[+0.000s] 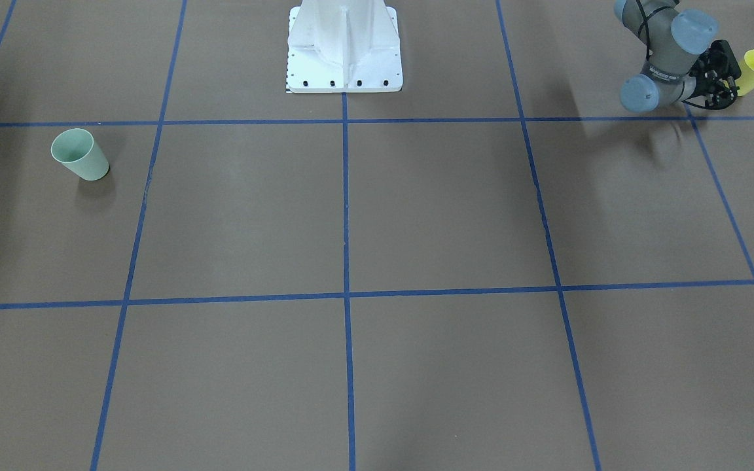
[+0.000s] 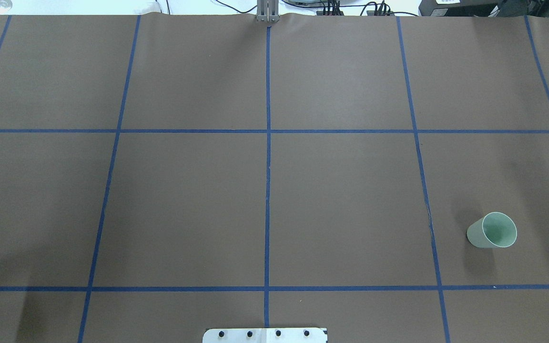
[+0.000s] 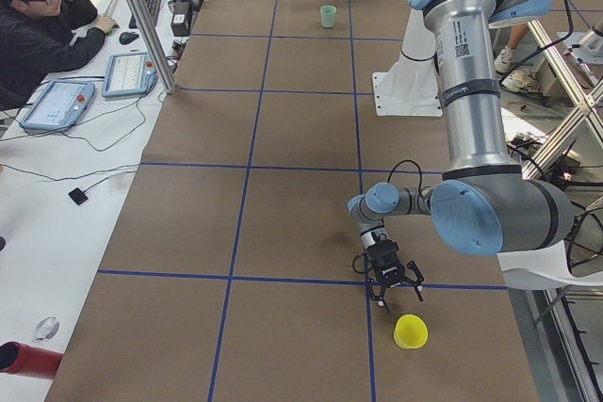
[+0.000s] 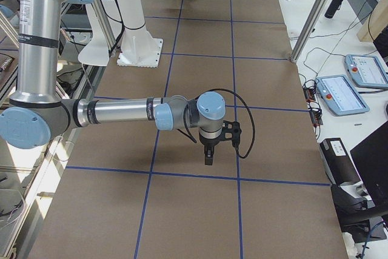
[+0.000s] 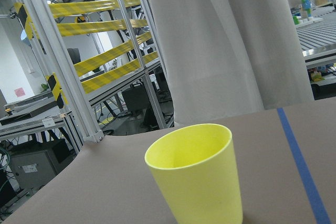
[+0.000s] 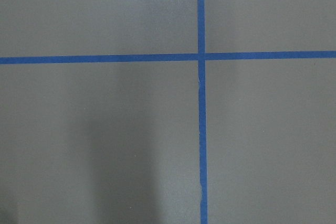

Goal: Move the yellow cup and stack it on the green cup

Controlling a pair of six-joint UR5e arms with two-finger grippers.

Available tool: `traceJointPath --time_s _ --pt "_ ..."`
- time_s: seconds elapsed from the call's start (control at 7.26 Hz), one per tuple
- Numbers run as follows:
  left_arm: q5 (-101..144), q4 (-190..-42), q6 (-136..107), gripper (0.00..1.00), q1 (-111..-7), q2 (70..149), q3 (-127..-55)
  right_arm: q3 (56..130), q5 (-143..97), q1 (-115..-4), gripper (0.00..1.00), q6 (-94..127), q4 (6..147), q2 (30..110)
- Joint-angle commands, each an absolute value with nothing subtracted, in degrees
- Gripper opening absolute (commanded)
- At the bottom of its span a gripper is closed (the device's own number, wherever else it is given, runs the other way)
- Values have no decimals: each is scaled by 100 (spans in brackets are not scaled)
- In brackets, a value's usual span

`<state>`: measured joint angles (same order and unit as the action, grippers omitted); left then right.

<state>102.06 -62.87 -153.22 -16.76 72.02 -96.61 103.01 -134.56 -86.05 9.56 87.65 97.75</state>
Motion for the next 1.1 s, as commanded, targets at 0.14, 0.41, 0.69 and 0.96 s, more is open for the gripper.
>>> traceJointPath --time_s 0.14,0.41,0.69,0.96 --pt "10204 -6328 -15372 100 -1670 7172 -9518 10301 -13456 -8613 100 923 8754 9773" --pt "10151 -6433 -15337 100 -1679 7050 -9501 10310 -13456 -8613 100 932 8754 9782" --pt "10082 -6617 -15311 100 -1679 7005 -9327 10318 -13456 -8613 100 923 8754 9782" --pt "9993 -6960 -15337 100 -1679 7031 -8914 10318 -13456 -8613 100 932 8754 9782"
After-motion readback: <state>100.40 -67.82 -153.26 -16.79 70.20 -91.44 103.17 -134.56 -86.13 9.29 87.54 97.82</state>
